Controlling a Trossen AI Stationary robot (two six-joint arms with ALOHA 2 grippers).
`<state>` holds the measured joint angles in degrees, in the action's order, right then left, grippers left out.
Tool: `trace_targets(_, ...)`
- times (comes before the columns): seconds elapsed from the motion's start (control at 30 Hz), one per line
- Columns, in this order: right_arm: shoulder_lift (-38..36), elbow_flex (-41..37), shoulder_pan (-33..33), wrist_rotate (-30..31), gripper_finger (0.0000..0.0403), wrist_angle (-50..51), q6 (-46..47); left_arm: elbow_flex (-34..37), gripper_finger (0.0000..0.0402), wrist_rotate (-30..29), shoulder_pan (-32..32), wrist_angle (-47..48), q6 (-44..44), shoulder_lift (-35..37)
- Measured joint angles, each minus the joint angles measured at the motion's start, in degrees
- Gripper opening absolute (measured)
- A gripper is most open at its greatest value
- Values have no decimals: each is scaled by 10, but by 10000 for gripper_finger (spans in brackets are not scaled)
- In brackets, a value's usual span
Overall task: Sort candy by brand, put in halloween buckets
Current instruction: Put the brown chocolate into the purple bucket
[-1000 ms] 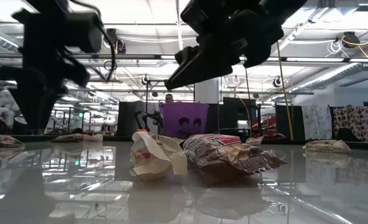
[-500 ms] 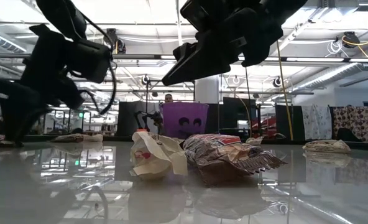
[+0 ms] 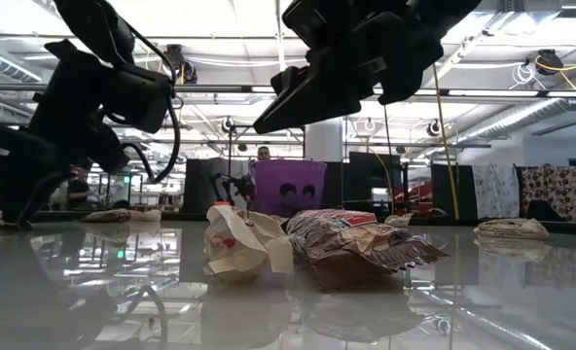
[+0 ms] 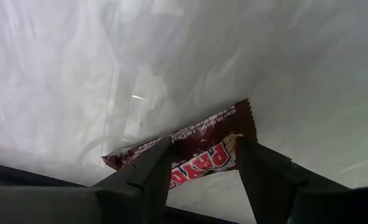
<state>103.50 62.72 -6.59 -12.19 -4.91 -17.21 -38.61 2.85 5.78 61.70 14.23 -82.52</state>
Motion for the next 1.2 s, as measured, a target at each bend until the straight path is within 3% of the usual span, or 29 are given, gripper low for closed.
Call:
trace_targets(0.4, 0, 0, 0, 0, 116, 6, 1, 6, 169, 19, 0, -12, 9, -30)
trace_targets(0.5, 0, 0, 0, 0, 116, 7, 2, 5, 130, 21, 0, -7, 13, -51)
trace_targets(0.7, 0, 0, 0, 0, 116, 6, 1, -7, 13, 5, -3, 0, 4, -65)
trace_targets(0.83, 0, 0, 0, 0, 116, 4, 1, -34, 10, -28, -7, -13, -9, -49)
trace_targets(1.2, 0, 0, 1, 2, 116, -9, -56, -130, 4, -31, -21, -56, -44, 57)
